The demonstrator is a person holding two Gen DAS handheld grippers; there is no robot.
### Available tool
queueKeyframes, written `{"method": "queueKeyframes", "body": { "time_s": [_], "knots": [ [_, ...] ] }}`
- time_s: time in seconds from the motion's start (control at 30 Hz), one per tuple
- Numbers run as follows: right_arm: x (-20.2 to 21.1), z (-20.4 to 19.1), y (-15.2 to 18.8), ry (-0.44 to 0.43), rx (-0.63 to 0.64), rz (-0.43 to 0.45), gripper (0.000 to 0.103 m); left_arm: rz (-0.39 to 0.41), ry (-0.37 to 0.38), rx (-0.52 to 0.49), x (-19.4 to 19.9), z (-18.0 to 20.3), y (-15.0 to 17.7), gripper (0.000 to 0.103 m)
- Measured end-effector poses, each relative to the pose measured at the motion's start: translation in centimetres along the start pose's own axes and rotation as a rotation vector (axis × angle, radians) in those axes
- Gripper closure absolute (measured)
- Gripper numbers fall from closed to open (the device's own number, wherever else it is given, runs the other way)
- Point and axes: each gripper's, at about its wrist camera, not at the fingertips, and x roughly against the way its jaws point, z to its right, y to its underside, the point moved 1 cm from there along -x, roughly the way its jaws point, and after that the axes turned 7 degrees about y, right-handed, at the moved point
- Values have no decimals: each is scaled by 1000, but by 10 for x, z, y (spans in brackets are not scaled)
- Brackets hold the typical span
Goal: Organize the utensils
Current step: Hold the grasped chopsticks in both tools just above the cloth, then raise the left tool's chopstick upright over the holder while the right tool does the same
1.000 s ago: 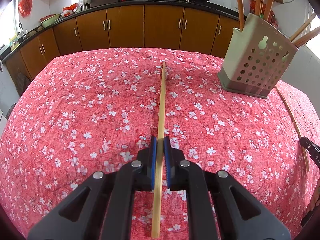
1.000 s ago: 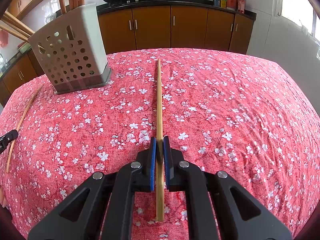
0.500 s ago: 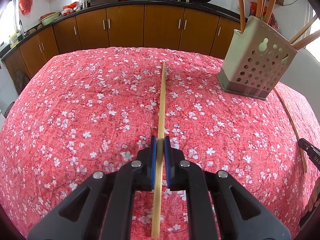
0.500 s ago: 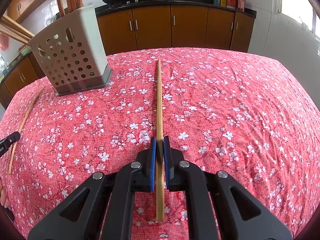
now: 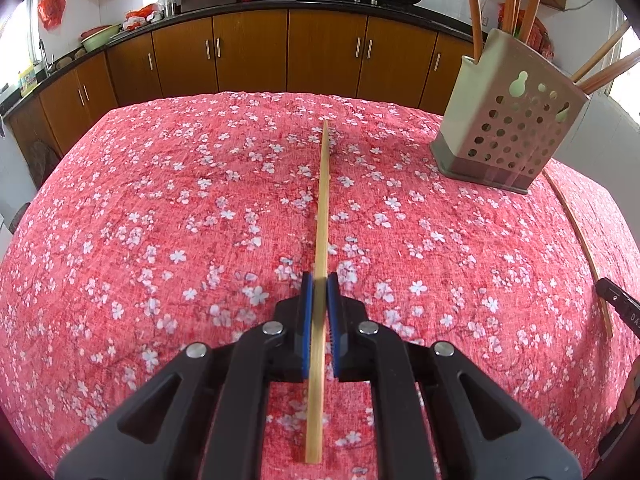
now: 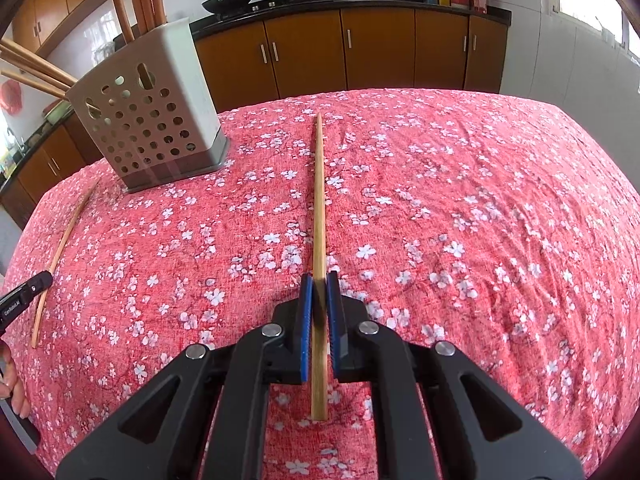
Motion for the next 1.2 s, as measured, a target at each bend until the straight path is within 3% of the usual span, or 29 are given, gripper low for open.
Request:
{"method": "queueKeyframes", "body": {
  "time_s": [0.1,0.37,0.77,0.97,1.2],
  "knots": [
    [1,1,0,-4,-7,6,95,1,7,4,5,-2,4,95],
    [43,12,-8,-15,-33,143,95,46,50,-2,40,2,3,95],
    [100,26,-40,-23,-75,362,95,228,116,-14,112,17,-31,95],
    [109,22,-49,-36,-74,404,95,274,125,-42,125,25,-52,95],
    [115,16,-52,-50,-57,427,95,271,114,-111,133,33,-62,95]
  ]
}}
